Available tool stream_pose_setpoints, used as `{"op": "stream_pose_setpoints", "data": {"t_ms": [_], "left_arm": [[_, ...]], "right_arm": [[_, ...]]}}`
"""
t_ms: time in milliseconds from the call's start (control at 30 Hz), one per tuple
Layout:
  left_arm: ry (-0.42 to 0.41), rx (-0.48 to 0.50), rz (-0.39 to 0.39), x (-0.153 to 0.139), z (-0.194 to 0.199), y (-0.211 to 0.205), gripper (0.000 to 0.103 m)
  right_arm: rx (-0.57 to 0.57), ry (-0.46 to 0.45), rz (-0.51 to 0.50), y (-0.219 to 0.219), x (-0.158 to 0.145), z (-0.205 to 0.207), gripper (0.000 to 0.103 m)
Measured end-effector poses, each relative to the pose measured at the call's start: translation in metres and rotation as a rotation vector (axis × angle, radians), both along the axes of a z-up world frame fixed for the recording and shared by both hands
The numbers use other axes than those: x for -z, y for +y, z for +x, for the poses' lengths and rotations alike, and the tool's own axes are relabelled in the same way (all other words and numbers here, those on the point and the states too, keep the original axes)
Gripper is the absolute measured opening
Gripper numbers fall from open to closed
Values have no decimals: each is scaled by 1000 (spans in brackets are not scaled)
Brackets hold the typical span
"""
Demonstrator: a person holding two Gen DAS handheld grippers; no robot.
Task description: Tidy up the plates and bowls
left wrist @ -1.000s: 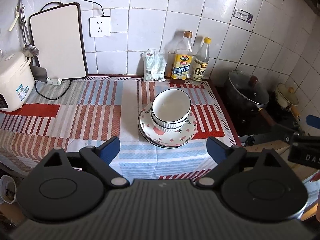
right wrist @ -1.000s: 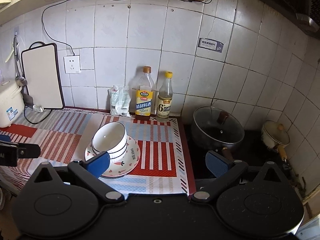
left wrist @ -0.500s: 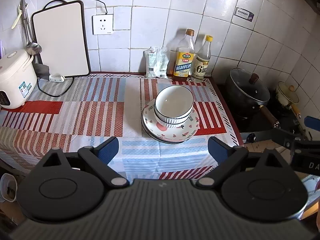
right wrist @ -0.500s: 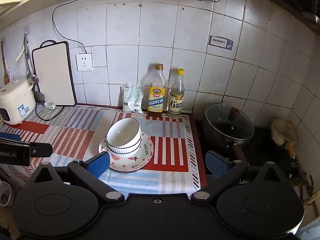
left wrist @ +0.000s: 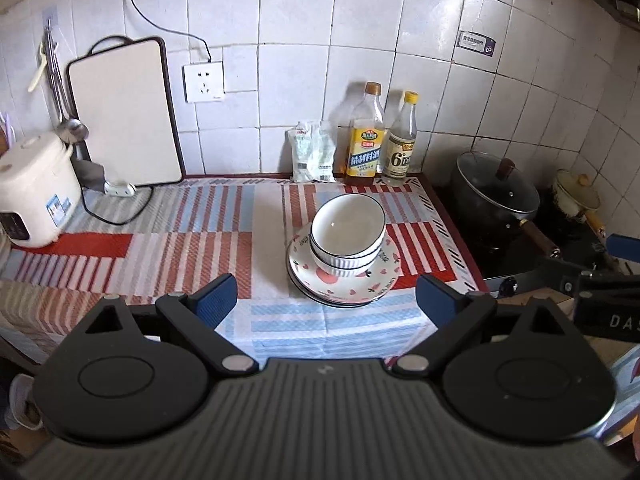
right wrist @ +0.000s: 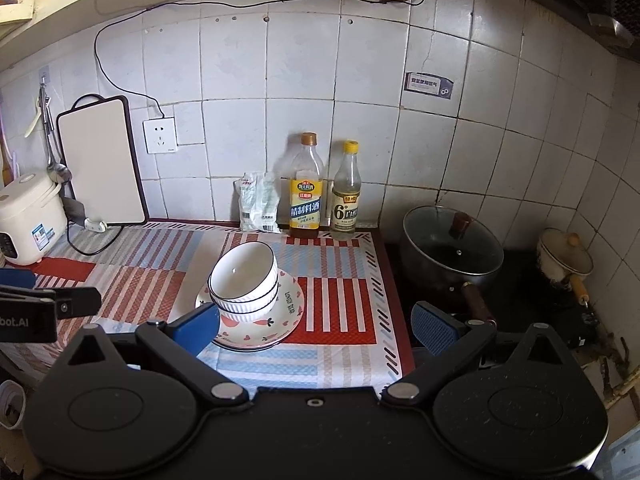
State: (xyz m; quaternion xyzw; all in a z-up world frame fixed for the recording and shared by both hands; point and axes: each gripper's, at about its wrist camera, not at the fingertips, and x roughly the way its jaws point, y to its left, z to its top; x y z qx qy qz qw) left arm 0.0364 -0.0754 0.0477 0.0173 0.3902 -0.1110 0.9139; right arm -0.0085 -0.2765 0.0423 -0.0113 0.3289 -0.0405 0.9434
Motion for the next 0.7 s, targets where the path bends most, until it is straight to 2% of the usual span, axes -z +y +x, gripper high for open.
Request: {"op": "stream_pose_setpoints", "data": {"t_ms": [200,400,700], "left_arm": [[0,-17,27,-4,-3,0,97],[17,-25,98,0,0,-2,97],[21,-23,84,2,5,0,97]], "right_arm": [[-1,-4,-8,3,-1,-6,103],[2,-12,-10,4,0,-7,103],[18,-12,-10,3,-2,-1,103]]}}
